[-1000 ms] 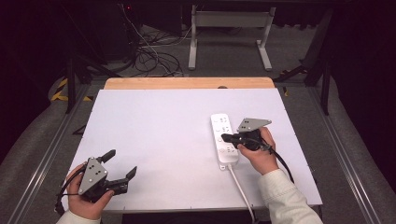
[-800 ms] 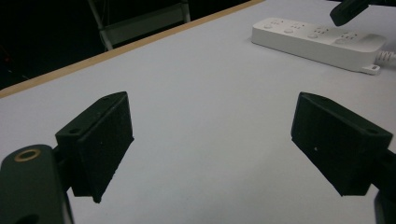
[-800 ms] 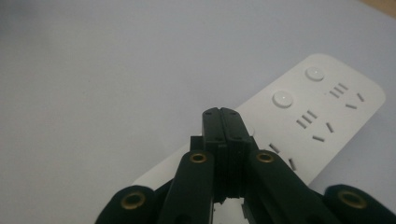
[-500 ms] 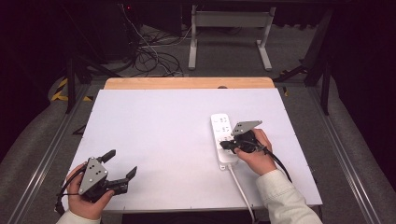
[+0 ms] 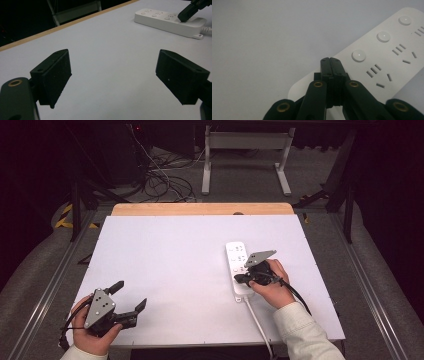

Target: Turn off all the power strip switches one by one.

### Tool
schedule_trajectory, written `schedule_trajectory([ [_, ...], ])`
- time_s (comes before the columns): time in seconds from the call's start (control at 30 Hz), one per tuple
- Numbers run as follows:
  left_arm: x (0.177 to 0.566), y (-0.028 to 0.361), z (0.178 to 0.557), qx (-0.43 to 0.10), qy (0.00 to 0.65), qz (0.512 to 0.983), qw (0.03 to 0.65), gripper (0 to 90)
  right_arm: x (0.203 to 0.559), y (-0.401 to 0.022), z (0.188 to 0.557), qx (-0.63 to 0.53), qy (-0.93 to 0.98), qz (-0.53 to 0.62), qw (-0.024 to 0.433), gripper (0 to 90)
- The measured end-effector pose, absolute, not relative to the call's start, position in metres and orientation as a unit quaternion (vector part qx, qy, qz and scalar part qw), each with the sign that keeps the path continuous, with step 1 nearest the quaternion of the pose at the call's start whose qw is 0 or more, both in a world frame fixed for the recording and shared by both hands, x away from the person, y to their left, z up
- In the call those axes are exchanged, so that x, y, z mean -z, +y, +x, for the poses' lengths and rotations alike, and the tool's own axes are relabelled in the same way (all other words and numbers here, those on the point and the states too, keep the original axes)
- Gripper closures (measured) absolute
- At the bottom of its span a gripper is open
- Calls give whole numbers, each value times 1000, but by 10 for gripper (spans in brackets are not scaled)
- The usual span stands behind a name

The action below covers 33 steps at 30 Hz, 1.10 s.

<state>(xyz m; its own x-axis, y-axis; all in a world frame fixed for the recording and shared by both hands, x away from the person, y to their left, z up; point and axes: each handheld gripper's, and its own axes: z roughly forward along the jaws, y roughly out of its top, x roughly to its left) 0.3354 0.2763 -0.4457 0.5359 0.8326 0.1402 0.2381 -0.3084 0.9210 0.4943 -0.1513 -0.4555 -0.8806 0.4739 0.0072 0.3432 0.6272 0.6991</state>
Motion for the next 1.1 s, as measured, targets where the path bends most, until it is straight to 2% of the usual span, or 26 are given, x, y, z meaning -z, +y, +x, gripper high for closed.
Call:
schedule_trajectory([
  [0.47,445,276,334,-319,361,741,467,136,456,-148,491,-354,900,235,100,900],
  [0.67,445,276,334,-320,362,740,468,135,456,-144,488,-351,899,227,134,900],
  [0.87,446,278,336,-316,368,739,468,138,428,-154,480,-434,863,214,147,900],
  [1.1,445,276,335,-321,364,740,466,139,425,-155,479,-449,855,213,149,900],
])
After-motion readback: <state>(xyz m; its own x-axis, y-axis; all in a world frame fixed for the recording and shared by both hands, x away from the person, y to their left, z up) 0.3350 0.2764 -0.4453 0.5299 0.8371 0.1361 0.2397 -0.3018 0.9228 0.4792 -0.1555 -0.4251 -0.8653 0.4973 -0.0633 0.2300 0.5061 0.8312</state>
